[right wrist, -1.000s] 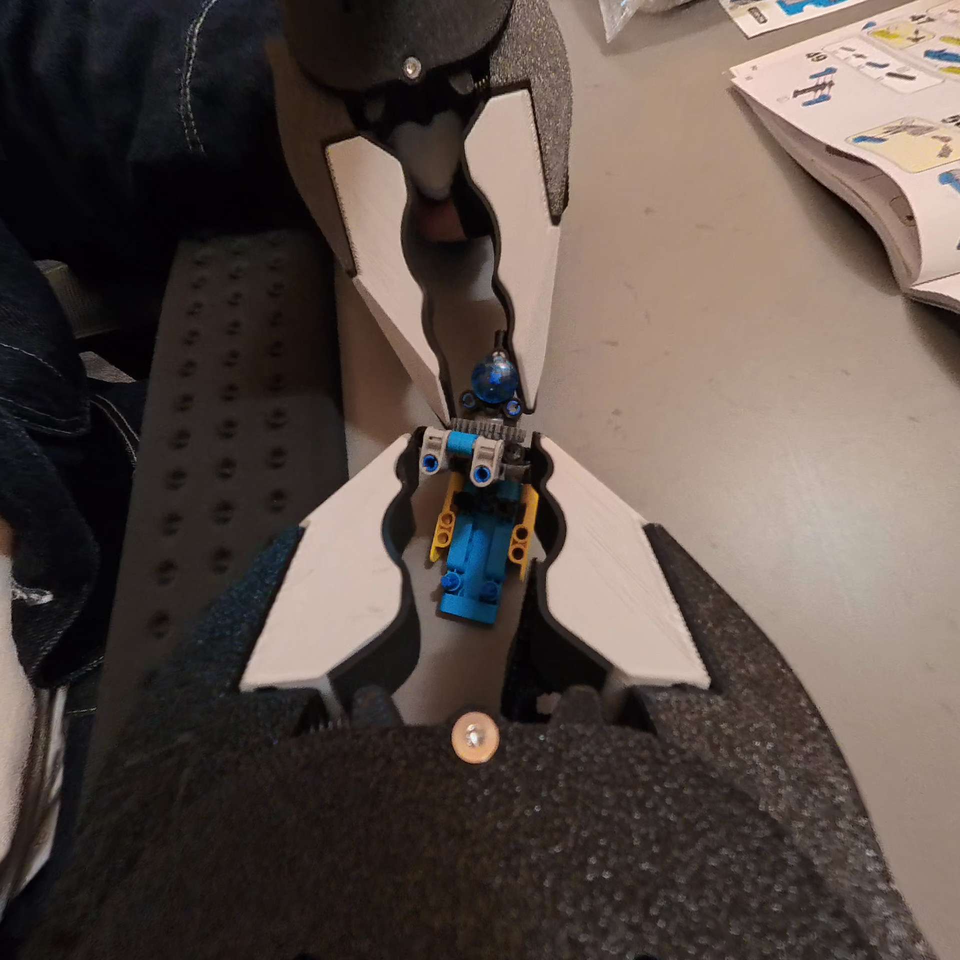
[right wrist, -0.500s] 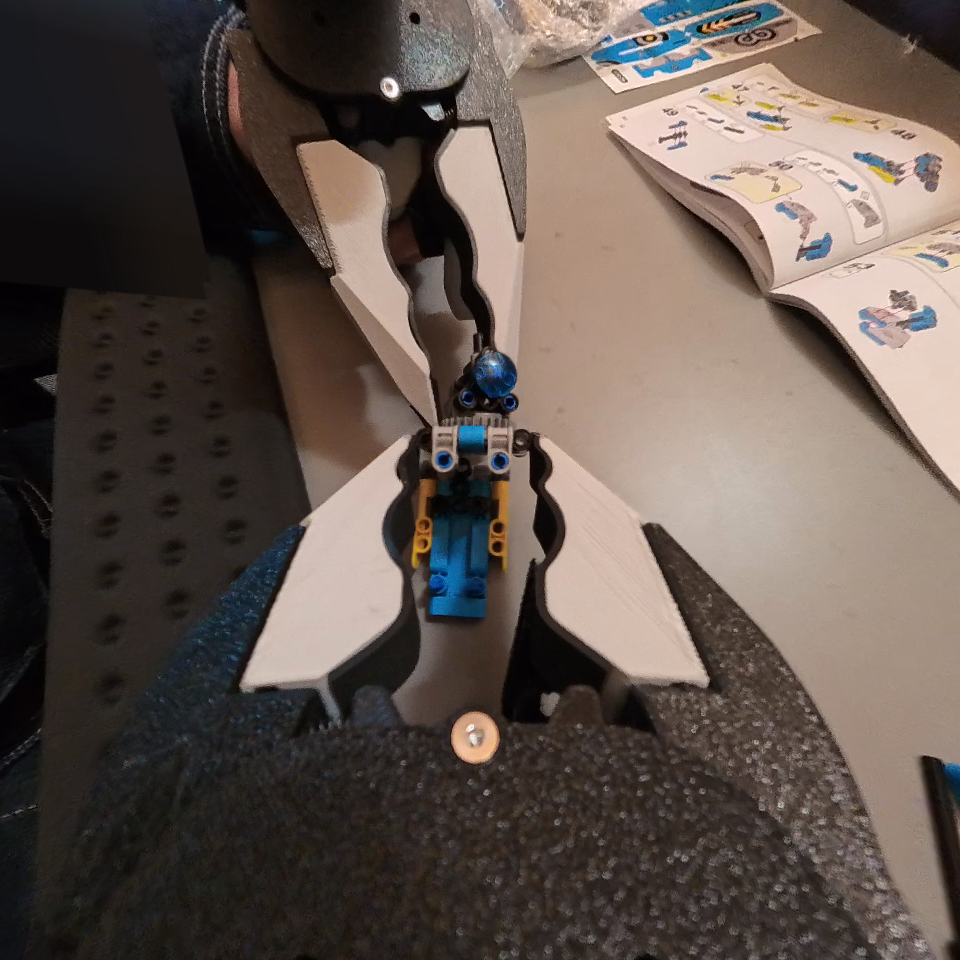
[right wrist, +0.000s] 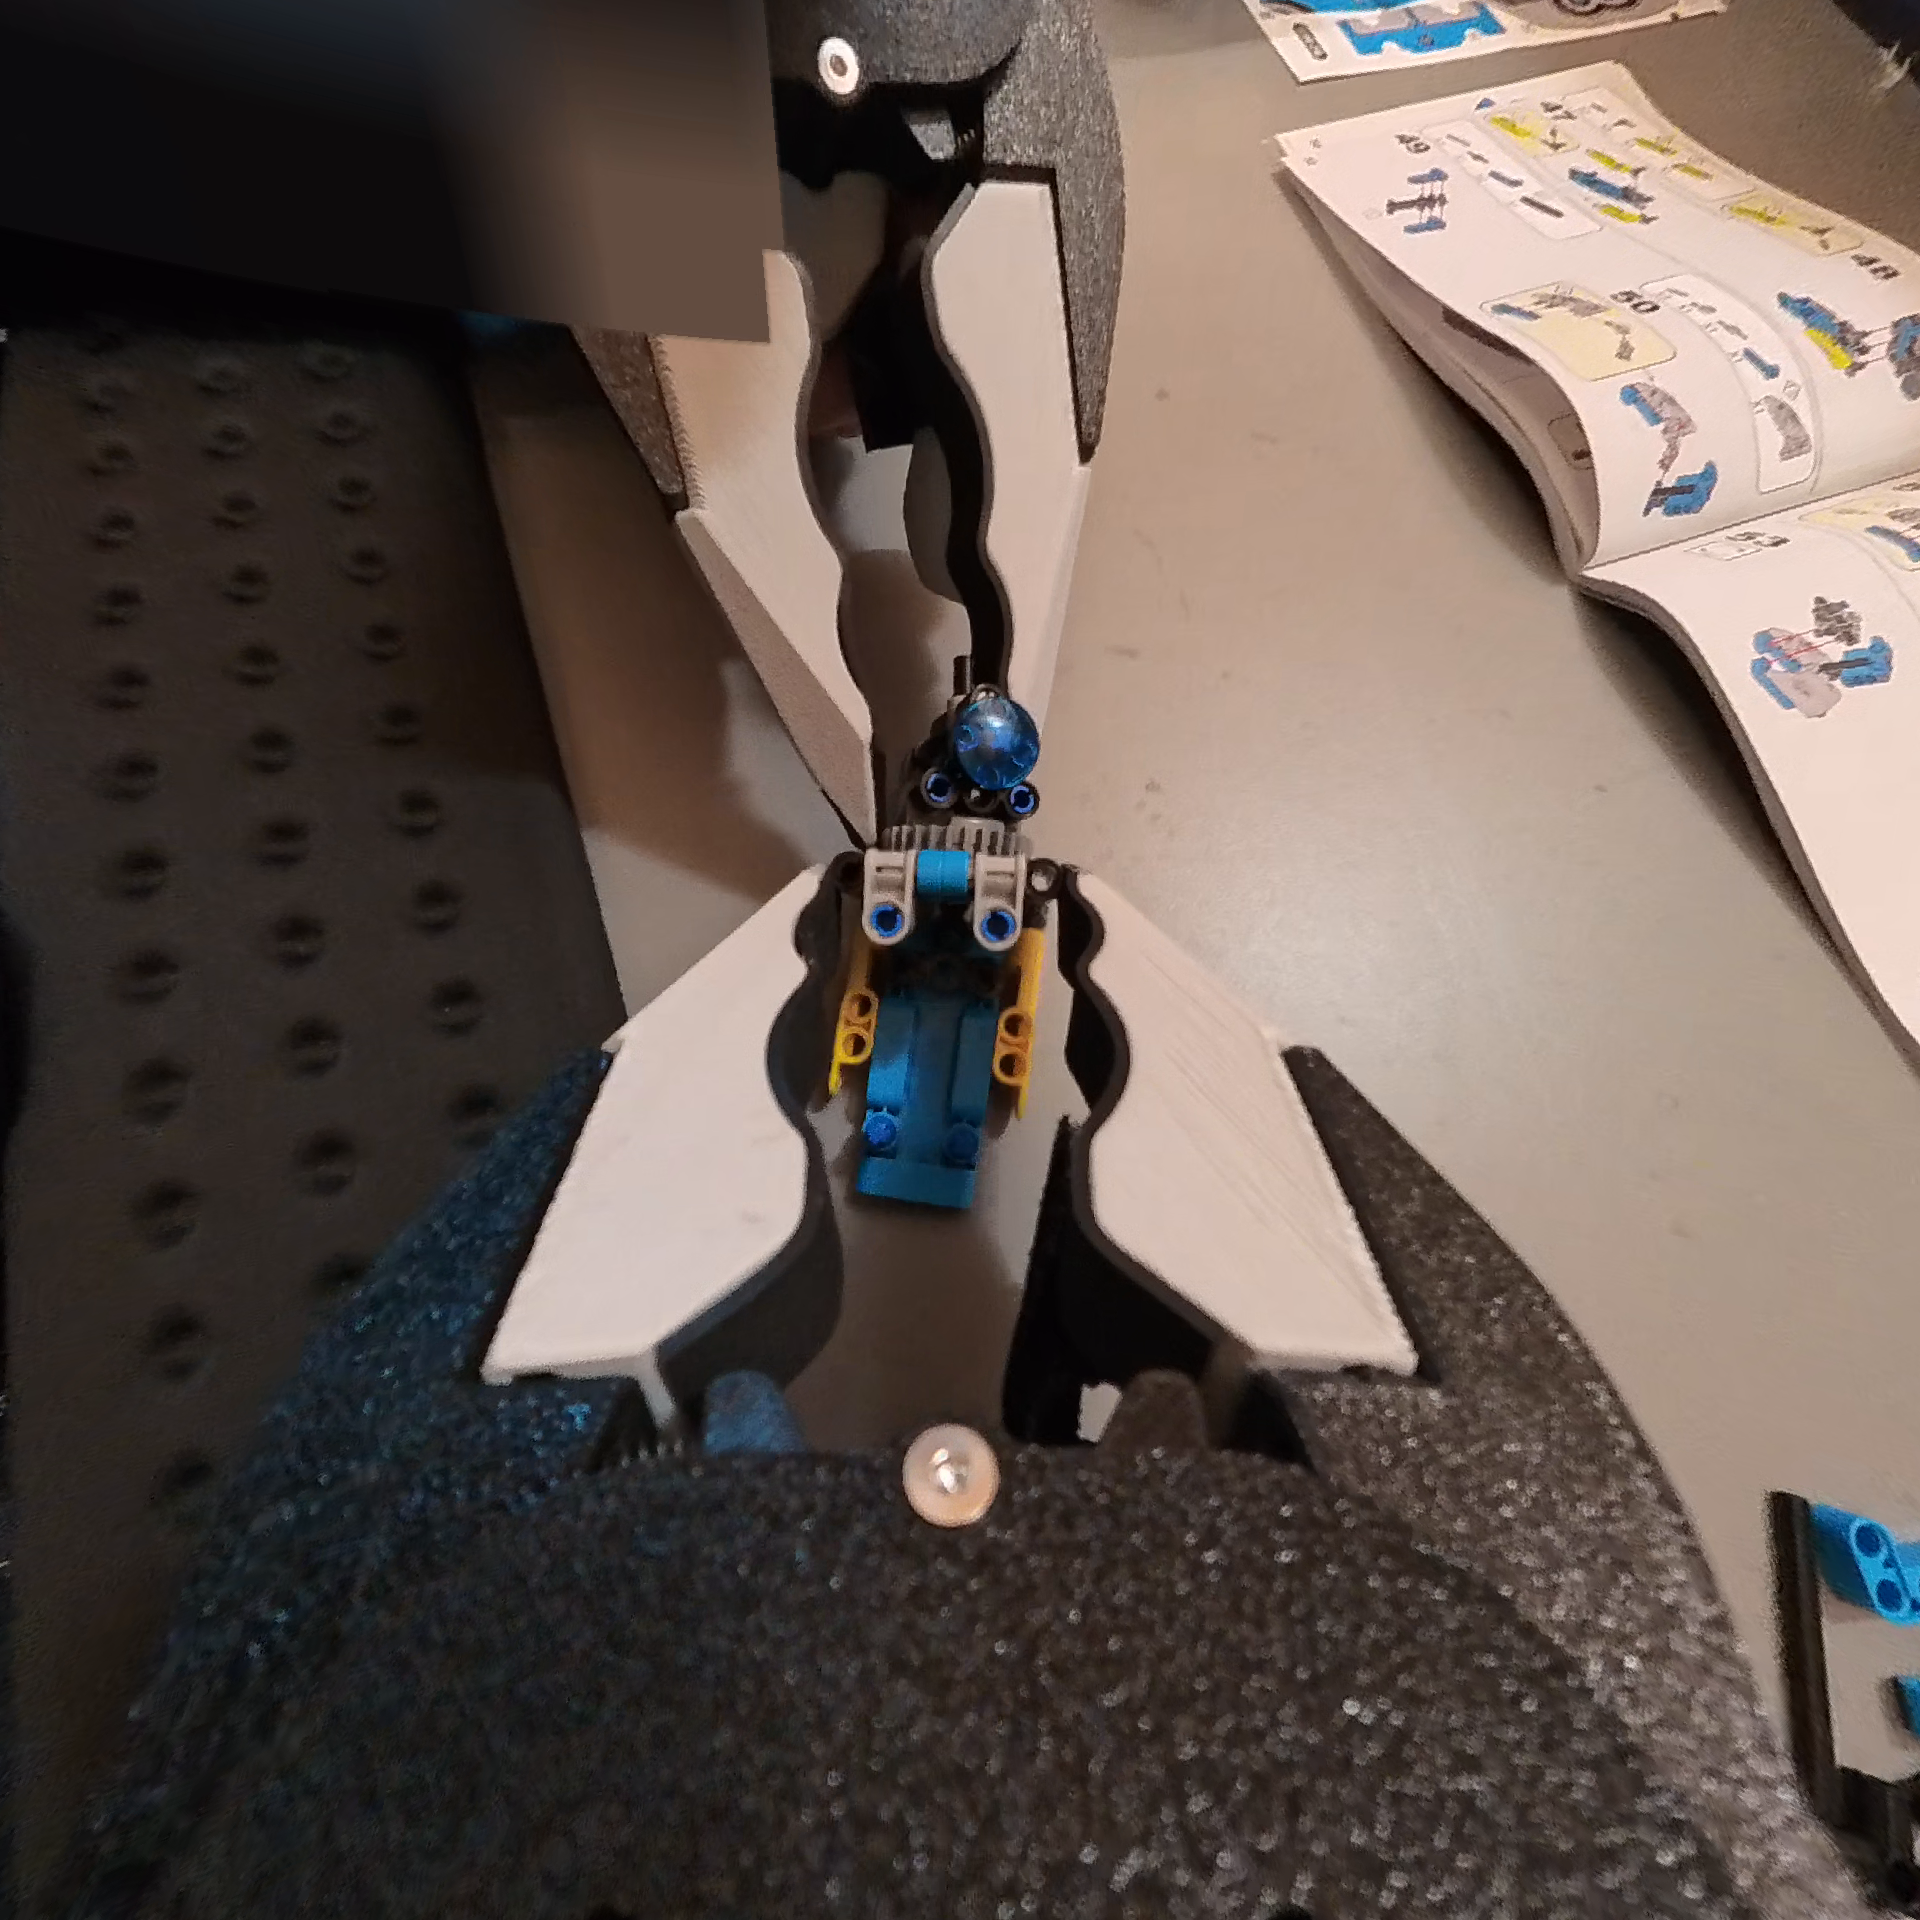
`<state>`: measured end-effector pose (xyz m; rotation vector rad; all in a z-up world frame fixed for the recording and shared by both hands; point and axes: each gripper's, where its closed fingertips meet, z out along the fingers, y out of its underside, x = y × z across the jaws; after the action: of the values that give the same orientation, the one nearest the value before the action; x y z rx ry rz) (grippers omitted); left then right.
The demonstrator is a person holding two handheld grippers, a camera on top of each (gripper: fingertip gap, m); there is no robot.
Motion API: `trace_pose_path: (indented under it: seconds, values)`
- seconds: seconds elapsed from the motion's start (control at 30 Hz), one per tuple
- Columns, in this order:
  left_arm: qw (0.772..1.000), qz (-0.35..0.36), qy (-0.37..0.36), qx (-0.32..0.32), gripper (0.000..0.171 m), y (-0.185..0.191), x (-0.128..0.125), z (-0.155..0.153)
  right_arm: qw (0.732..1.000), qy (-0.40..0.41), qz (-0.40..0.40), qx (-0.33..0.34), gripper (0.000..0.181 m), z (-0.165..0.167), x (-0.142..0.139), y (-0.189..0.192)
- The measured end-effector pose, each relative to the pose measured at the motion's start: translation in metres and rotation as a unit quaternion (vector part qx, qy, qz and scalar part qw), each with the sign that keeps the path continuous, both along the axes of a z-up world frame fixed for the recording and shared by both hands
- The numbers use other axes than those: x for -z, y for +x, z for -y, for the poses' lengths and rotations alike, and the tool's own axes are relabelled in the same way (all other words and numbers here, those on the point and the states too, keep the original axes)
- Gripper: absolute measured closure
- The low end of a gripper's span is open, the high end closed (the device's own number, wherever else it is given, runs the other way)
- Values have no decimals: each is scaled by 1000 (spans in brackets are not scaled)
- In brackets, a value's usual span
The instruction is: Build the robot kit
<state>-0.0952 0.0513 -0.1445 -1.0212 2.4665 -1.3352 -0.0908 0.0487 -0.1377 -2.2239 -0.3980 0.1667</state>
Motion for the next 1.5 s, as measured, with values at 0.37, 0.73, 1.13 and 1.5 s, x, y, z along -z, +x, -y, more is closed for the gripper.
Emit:
trace_pose_path:
  seconds: [0.37,0.73,1.13,1.5]
  values:
    - [1000,-28,-12,0,146,2,4,2,999,-37,-34,9,141,-1,1,2]
    - [1000,-12,26,-2,147,5,10,-2,998,-66,-24,-2,141,2,14,7]
    - [999,19,35,9,125,-2,3,4,998,-45,-4,-36,141,-1,4,3]
    - [995,101,-19,-18,124,9,-29,17,997,1,-58,-51,141,-13,-40,-4]
